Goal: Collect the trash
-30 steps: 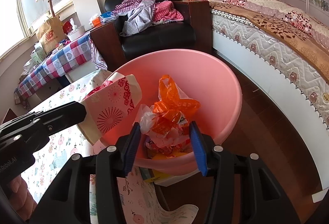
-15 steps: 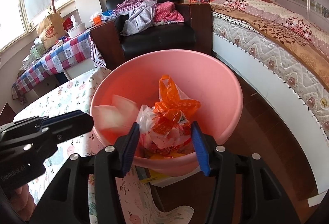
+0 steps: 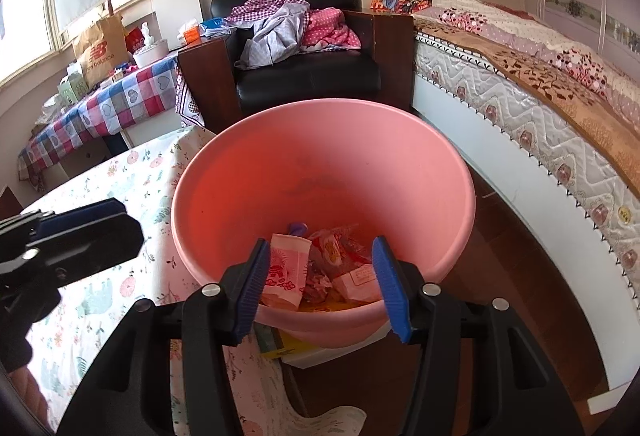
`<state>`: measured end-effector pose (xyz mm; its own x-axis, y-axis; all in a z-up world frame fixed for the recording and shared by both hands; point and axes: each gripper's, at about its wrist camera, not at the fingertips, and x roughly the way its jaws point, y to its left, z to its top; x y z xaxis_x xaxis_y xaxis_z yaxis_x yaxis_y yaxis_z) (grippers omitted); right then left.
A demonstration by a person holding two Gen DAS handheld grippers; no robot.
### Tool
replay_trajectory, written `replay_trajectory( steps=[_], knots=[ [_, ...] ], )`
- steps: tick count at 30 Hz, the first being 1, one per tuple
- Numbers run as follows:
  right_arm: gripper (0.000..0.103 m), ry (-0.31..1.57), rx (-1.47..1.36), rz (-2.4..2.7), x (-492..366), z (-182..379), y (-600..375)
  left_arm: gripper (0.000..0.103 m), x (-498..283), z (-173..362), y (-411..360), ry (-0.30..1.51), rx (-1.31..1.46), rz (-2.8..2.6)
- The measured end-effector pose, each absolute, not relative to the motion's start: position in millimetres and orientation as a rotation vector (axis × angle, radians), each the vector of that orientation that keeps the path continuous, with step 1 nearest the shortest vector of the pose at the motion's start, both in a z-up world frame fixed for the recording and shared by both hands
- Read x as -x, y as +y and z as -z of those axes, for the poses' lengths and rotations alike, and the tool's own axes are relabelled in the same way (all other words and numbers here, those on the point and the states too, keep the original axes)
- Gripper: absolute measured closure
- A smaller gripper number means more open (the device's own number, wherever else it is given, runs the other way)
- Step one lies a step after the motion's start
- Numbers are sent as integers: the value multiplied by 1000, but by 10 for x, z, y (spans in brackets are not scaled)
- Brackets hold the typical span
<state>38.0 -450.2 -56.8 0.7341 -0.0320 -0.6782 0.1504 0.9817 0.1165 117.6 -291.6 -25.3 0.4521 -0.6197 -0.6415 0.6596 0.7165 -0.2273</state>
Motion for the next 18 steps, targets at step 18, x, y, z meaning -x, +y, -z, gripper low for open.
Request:
replay_trajectory(
  steps=[18],
  knots=[
    [49, 754, -186, 96, -410, 538, -4497, 64, -1121, 288, -2540, 799, -11, 683]
  ],
)
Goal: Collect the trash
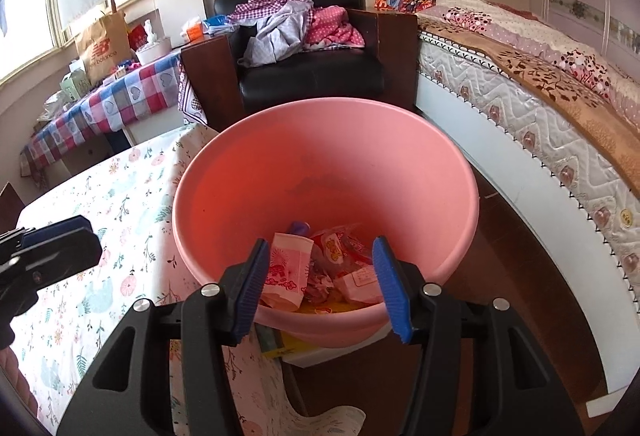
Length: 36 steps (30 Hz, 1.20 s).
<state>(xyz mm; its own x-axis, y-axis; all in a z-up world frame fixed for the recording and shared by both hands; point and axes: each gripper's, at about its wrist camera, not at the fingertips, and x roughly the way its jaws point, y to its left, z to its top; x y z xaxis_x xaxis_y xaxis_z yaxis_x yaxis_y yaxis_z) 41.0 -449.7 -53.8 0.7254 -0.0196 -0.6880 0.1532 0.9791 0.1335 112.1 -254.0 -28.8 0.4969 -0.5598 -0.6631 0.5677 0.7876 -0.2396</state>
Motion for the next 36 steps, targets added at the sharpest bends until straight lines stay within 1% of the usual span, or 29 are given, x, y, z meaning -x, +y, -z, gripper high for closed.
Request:
replay_trajectory(
  steps=[8, 18, 27, 36],
  knots=[
    [49, 695, -163, 85, -308, 309, -4353, 62, -1140, 324, -2341, 818, 26, 647],
    [49, 794, -276, -85, -301, 345, -4083, 62, -1045, 336, -2031, 800, 46, 594],
    [49, 777, -200, -167, -274, 263, -3621, 62, -902, 325, -1632, 773, 57, 528],
    [49, 839, -157, -279, -211, 380, -3055, 62, -749, 310, -1154, 764, 102, 482]
  ],
)
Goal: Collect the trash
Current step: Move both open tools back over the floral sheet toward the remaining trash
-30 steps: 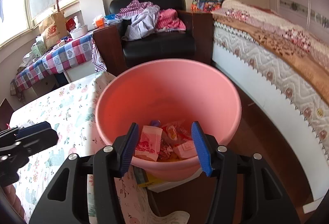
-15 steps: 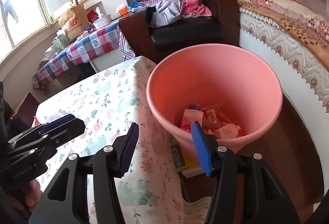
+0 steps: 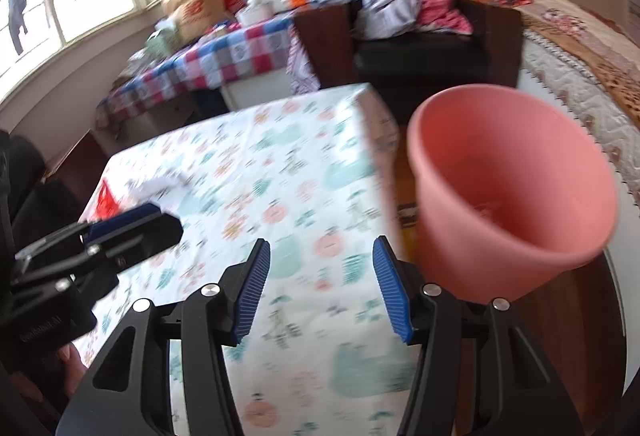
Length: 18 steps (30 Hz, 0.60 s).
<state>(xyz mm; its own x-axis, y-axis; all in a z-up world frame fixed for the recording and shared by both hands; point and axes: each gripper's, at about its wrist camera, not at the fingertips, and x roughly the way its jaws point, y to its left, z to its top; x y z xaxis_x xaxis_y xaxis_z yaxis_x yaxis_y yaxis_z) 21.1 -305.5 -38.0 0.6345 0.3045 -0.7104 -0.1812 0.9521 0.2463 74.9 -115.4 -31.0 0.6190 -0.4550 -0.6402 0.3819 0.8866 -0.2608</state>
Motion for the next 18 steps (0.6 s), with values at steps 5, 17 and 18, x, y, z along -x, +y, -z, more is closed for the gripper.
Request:
replay_trajectory(
  steps=[5, 17, 18],
  knots=[
    [49, 867, -95, -364, -183, 403, -2699, 62, -664, 334, -853, 772, 139, 401],
    [49, 879, 28, -521, -404, 352, -2044, 62, -493, 469, 119, 796, 243, 138],
    [49, 872, 42, -532, -435, 337, -1992, 63, -468, 484, 206, 796, 260, 132]
  ],
)
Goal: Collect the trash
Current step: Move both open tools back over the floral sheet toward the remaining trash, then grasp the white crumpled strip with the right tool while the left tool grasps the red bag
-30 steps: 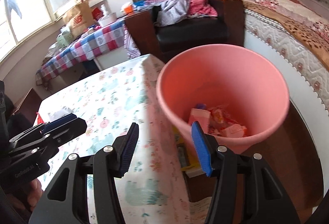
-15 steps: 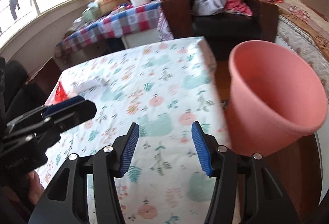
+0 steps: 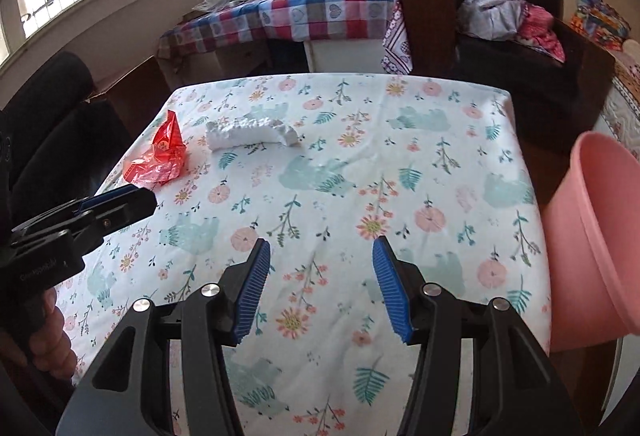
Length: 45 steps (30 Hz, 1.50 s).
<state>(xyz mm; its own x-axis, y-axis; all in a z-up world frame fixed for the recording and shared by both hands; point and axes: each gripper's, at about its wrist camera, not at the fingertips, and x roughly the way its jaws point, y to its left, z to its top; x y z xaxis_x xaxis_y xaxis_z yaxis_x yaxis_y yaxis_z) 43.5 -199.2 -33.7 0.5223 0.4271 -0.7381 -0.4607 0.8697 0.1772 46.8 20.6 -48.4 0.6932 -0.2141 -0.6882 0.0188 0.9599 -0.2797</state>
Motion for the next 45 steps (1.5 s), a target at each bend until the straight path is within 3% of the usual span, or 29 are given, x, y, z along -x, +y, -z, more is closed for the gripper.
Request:
replay_trajectory(
  steps=[13, 31, 32, 34, 36, 37, 45],
  knots=[
    [49, 779, 313, -687, -984, 253, -1212, 63, -383, 673, 783, 822, 314, -2],
    [49, 809, 414, -871, -1476, 477, -921, 63, -427, 743, 853, 854, 344, -18],
    [51, 806, 405, -874, -1460, 473, -921, 63, -428, 748, 853, 856, 344, -18],
    [72, 814, 413, -857, -1421, 492, -904, 63, -428, 754, 852, 857, 347, -18],
    [77, 801, 419, -839, -1362, 491, -913, 63, -425, 751, 857, 856, 350, -18],
    [88, 805, 415, -832, -1330, 482, -925, 63, -421, 743, 859, 852, 350, -18],
    [90, 859, 282, -782, -975, 387, -1113, 63, -399, 625, 1002, 801, 381, -35]
  ],
)
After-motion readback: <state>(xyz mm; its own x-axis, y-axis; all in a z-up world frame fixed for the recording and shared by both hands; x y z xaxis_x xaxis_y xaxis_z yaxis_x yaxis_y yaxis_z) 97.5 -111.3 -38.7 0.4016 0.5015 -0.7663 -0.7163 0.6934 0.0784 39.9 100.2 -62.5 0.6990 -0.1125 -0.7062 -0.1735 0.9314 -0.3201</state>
